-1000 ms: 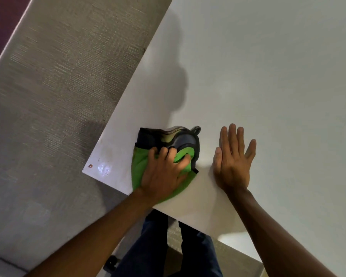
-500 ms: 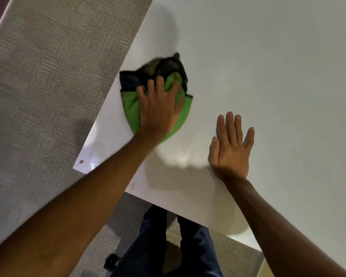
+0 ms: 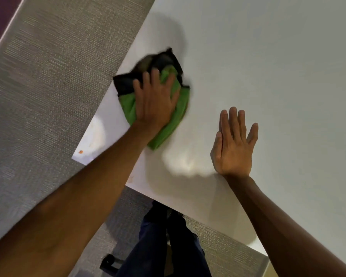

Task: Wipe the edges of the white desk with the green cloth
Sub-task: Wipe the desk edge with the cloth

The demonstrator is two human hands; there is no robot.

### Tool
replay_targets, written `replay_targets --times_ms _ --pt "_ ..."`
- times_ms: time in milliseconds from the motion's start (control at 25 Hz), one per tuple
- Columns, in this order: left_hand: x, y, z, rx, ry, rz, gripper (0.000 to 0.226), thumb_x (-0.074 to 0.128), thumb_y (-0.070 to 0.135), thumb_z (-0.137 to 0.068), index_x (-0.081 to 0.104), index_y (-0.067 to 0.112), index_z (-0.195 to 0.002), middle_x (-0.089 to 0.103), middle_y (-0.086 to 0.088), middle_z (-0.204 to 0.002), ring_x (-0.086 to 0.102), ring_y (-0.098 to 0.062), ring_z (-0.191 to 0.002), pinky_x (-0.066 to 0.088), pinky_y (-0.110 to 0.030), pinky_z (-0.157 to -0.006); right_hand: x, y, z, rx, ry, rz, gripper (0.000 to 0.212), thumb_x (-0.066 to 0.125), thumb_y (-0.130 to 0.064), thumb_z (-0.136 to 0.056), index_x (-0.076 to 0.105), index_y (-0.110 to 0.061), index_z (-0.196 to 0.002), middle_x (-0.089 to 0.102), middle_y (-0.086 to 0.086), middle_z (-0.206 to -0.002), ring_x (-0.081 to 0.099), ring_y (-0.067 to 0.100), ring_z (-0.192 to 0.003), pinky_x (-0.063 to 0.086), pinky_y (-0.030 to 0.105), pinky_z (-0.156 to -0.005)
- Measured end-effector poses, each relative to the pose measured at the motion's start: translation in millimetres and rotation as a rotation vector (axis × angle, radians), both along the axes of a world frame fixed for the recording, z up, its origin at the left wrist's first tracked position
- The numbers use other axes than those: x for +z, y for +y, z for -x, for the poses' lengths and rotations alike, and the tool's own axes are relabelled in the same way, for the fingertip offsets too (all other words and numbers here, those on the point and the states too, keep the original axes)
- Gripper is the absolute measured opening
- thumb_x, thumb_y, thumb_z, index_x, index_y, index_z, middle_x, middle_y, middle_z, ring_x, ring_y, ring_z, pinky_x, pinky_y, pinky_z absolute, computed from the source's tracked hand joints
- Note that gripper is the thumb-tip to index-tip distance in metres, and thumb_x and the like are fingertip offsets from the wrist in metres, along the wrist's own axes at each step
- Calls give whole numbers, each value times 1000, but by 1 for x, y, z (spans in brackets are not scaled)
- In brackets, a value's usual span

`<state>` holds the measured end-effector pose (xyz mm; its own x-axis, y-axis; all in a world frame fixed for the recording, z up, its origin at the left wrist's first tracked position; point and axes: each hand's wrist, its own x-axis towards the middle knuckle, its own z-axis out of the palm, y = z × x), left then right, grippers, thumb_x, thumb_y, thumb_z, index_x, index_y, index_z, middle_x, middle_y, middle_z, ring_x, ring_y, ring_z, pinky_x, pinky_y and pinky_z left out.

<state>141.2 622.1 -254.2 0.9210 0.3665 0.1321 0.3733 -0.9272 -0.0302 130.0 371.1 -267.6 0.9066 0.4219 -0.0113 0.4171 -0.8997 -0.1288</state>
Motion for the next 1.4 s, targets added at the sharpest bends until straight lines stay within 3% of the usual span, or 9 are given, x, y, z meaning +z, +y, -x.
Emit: replay_targets --times_ms 120,280,360,480,720,800,1120,1280,1400 --pt "5 -5 -17 117 -55 32 44 40 48 -99 58 19 -127 60 -21 -124 57 -39 -108 43 -54 -93 -4 -1 0 4 -10 20 59 19 -32 -109 12 -15 -165 8 7 -174 7 29 -162 10 64 -127" --pt "5 -65 69 -297 -31 68 42 45 50 -96 58 23 -126 59 -16 -113 54 -35 -100 40 -50 -90 -3 -2 2 -1 3 0 62 7 -40 -108 9 -18 -166 4 4 -175 3 26 -162 8 62 -128" --pt "6 -67 101 -375 34 126 49 48 57 -91 57 30 -131 57 -13 -119 51 -34 -107 38 -51 -93 -4 -1 1 -1 9 -16 61 8 -40 -108 9 -20 -166 4 3 -175 1 25 -162 7 62 -128" --pt "0 -64 116 -330 43 115 53 49 61 -89 54 36 -135 52 -13 -137 44 -33 -128 32 -57 -103 -6 -3 1 3 18 -36 60 14 -38 -108 8 -20 -166 4 3 -175 1 24 -162 6 62 -128" --pt "-2 -36 70 -10 27 109 48 41 54 -99 54 29 -138 50 -17 -143 46 -39 -133 33 -65 -104 -9 -4 2 11 -16 -88 60 16 -35 -109 10 -19 -165 6 2 -175 2 24 -162 4 61 -129" --pt "-4 -42 73 4 29 92 50 40 54 -97 53 28 -139 50 -18 -144 46 -39 -132 33 -66 -104 -9 -3 3 9 -16 -92 59 16 -35 -108 11 -19 -165 7 2 -175 3 24 -162 4 60 -129" --pt "-4 -65 156 -470 44 61 49 43 53 -96 52 35 -140 54 -16 -142 49 -36 -133 29 -67 -111 -5 -4 5 3 -26 -59 59 16 -35 -108 13 -21 -165 11 3 -174 7 24 -162 9 58 -129" --pt "-9 -28 115 -137 51 50 45 35 47 -103 50 30 -143 46 -18 -150 39 -39 -142 20 -72 -114 -9 -4 5 8 -54 -87 58 20 -33 -109 15 -20 -165 12 3 -174 7 24 -162 9 58 -129" --pt "-7 3 89 92 33 80 45 34 42 -103 49 23 -141 47 -20 -146 42 -41 -136 23 -69 -114 -13 -4 5 17 -74 -107 59 20 -33 -108 14 -19 -165 11 3 -174 7 24 -162 8 59 -128"
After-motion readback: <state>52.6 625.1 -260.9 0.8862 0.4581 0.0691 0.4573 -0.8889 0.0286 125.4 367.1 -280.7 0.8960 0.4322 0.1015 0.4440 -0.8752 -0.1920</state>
